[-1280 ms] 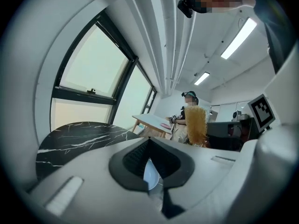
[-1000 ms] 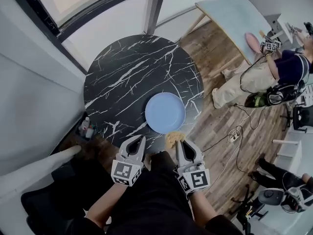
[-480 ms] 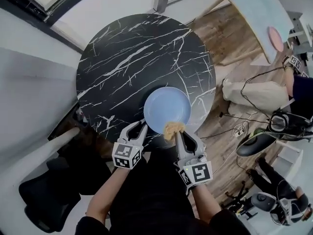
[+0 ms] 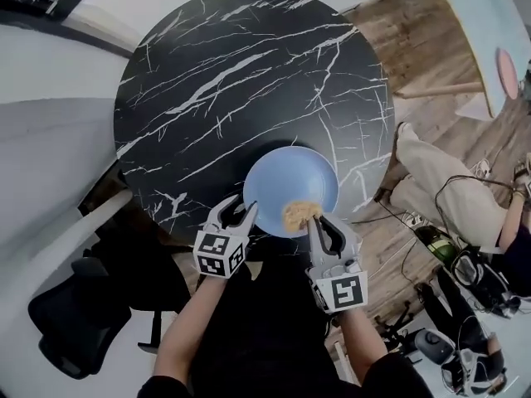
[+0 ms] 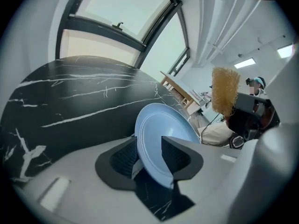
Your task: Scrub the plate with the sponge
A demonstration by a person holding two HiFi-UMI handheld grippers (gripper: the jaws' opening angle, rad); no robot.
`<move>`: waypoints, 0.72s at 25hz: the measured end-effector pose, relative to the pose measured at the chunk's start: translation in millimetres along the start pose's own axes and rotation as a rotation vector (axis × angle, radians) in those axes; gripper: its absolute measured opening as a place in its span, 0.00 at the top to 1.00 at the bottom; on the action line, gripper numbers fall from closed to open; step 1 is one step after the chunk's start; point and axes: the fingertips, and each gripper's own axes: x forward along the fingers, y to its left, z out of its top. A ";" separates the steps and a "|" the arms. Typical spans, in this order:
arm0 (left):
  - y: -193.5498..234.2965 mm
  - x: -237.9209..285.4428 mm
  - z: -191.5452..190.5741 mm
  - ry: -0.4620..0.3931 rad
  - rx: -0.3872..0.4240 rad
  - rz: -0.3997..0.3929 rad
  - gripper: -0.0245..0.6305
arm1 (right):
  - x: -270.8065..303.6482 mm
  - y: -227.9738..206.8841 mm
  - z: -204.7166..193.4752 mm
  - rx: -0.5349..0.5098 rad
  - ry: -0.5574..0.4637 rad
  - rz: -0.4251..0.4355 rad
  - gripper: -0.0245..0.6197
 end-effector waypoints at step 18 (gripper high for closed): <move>11.5 40.2 -16.9 0.105 -0.028 -0.002 0.75 | 76.8 13.9 -65.4 -0.131 0.199 0.129 0.93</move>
